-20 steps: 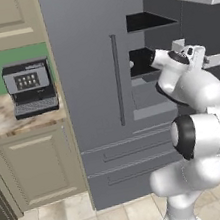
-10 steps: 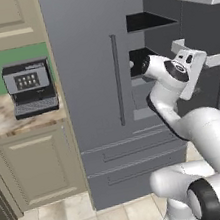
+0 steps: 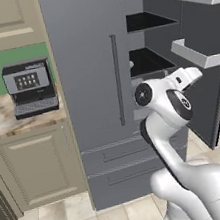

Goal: Retrieve the fish from the fridge and place it on the saucepan with marinade on the stove.

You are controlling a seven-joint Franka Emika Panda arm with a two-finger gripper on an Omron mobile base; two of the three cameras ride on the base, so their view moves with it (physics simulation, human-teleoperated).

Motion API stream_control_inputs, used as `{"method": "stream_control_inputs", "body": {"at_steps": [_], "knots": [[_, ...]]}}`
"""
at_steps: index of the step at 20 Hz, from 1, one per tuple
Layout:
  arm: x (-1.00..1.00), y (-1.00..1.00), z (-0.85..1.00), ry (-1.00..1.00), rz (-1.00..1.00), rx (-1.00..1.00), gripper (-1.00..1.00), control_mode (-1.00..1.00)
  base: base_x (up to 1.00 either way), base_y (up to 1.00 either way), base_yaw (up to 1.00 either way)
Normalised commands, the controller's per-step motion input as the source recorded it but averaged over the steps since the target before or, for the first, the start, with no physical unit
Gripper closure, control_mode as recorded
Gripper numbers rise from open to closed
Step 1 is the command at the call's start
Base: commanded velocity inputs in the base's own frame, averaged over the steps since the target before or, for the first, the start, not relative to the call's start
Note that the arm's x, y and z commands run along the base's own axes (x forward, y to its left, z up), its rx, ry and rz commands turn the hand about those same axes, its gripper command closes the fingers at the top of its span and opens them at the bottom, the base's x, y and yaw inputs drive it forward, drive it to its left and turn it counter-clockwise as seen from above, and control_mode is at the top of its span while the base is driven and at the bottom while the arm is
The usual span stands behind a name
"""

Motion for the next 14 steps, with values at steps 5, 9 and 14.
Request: {"method": "stream_control_inputs", "body": {"at_steps": [5,9,14], "knots": [[-0.11,0.77,-0.02,-0.75,0.21,0.33,-1.0,-1.0,0.0,0.0,0.0],[-0.03,0.71,-0.01,-0.51,0.35,0.36,-1.0,-1.0,0.0,0.0,0.0],[0.0,0.41,0.0,-0.34,0.39,0.34,-1.0,-1.0,0.0,0.0,0.0]]}}
